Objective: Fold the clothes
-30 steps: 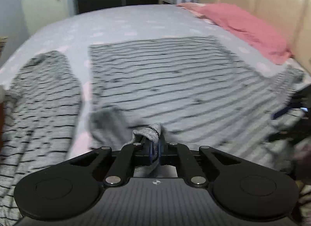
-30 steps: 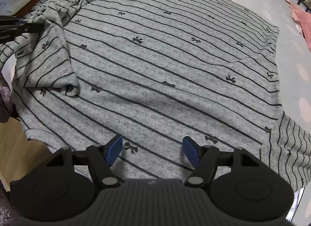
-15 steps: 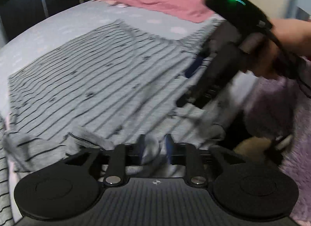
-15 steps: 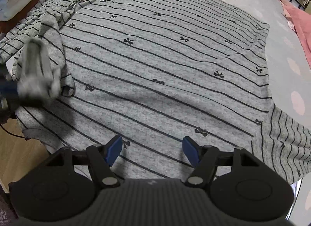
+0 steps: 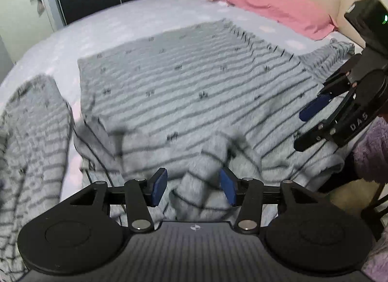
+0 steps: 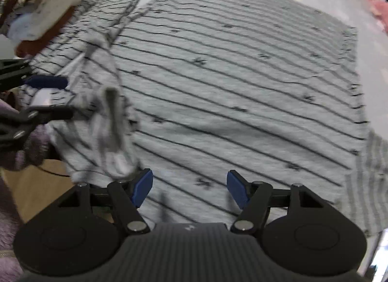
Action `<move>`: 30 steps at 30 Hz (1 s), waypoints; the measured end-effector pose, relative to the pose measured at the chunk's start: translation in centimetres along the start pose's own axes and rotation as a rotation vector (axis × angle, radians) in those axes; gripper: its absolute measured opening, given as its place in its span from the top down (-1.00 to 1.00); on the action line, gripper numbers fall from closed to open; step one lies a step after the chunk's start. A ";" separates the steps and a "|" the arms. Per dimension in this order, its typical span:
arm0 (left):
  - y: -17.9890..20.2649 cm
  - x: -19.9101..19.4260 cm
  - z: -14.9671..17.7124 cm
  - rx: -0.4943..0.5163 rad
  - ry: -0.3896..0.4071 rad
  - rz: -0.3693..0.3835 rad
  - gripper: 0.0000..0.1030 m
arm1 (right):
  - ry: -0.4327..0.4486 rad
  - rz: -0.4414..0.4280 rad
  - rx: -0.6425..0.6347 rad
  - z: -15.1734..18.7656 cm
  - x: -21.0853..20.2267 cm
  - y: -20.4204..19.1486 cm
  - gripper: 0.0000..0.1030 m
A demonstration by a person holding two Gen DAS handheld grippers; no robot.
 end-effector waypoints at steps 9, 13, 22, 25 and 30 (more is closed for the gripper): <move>0.0 1.2 1.2 -0.061 -0.062 0.052 0.80 | -0.099 -0.132 0.114 0.7 4.0 -3.1 0.32; 1.3 -0.3 0.3 -0.059 -0.022 0.136 0.92 | -0.108 -0.157 0.144 0.9 3.7 -3.4 0.93; 5.4 -2.6 -1.6 0.050 0.108 0.324 0.55 | 0.145 0.095 0.128 -4.6 -4.8 3.1 0.94; 4.3 -2.1 -1.4 0.051 0.091 0.254 0.49 | 0.177 0.171 0.153 -5.0 -5.8 5.6 0.94; 0.8 -0.6 -0.2 -0.031 0.002 0.095 0.48 | 0.135 0.289 0.195 -3.9 -4.3 9.9 0.92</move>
Point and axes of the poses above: each gripper's, at about its wrist camera, not at the fingertips, and x roughly the way its jaws point, y to its right, z to its underside, the point moved 9 cm from there along x, roughly the way its jaws point, and after that the axes turned 5 degrees about y, right-handed, at the moved point
